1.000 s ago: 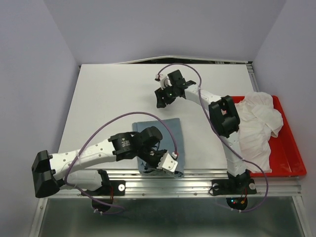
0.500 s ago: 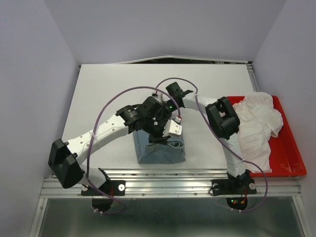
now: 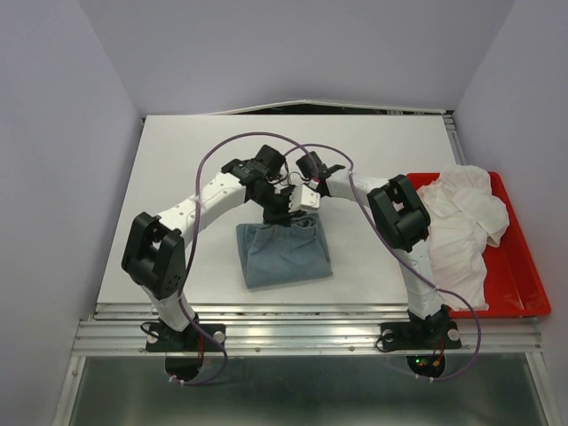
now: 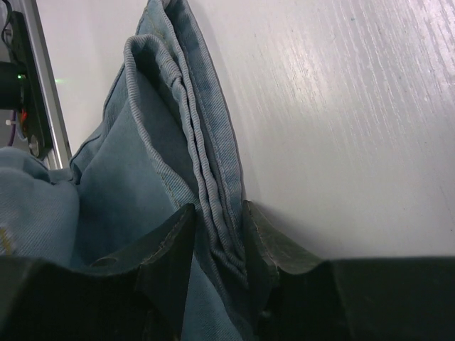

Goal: Fold and stack the skirts
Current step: Fold the skirt

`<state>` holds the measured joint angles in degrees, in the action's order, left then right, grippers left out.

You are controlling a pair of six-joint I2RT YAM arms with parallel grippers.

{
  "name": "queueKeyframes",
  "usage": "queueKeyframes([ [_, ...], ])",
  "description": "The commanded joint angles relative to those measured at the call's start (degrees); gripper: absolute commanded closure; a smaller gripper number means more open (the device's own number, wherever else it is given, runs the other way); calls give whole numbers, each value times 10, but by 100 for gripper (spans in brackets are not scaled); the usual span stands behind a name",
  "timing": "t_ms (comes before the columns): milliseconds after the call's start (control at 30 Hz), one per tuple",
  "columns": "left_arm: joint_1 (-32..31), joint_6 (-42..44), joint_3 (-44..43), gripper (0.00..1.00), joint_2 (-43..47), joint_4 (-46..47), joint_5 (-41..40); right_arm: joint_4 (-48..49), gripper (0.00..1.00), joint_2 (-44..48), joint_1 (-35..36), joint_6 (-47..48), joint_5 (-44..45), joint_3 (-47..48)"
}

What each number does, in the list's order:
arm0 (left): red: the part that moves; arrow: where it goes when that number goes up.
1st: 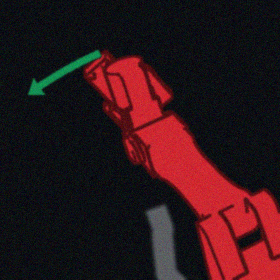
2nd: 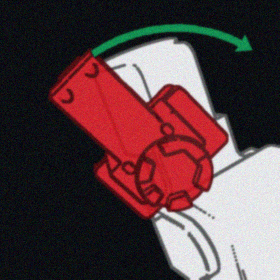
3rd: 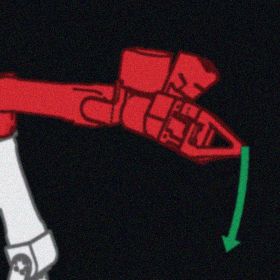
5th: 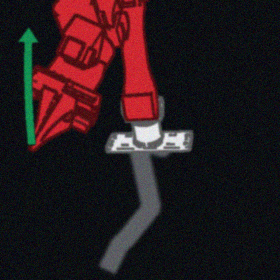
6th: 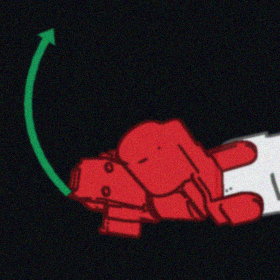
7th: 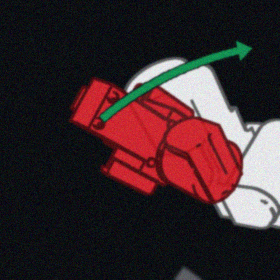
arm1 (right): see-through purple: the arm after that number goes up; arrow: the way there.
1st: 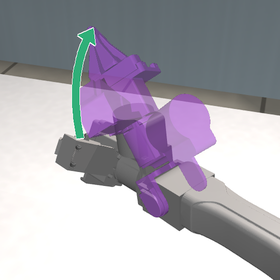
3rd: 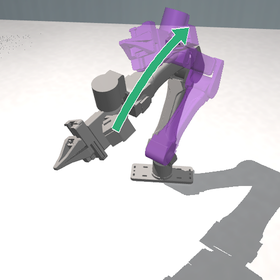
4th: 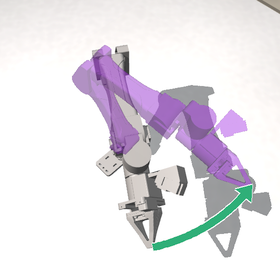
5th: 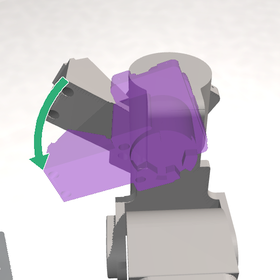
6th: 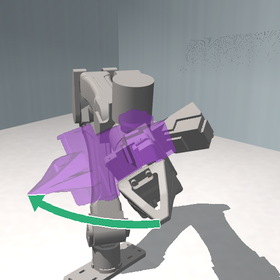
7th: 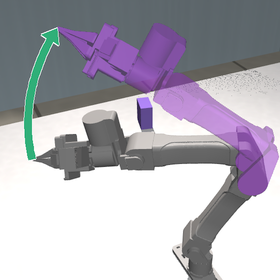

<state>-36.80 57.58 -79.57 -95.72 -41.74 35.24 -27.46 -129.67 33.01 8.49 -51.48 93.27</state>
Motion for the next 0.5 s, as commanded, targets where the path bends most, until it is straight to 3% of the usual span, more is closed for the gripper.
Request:
queueKeyframes([
  [0,19,39,-25,95,-6,0,-7,-28,61,0,5,4,22,-18],
  [167,33,44,-8,89,-24,24,-9,-28,61,-4,5,-1,18,-10],
  [233,35,39,1,82,-26,43,-16,-29,60,-6,5,-1,19,-7],
  [267,35,36,2,60,-26,49,-17,-29,60,-7,5,-1,21,-4],
  [333,35,13,2,33,-27,64,-25,-29,57,-9,5,-7,25,2],
  [400,43,-2,-8,20,-21,81,-39,-29,50,-9,5,-12,47,10],
  [467,51,-38,-13,18,-8,107,-59,-29,41,-4,5,-18,72,31],
])
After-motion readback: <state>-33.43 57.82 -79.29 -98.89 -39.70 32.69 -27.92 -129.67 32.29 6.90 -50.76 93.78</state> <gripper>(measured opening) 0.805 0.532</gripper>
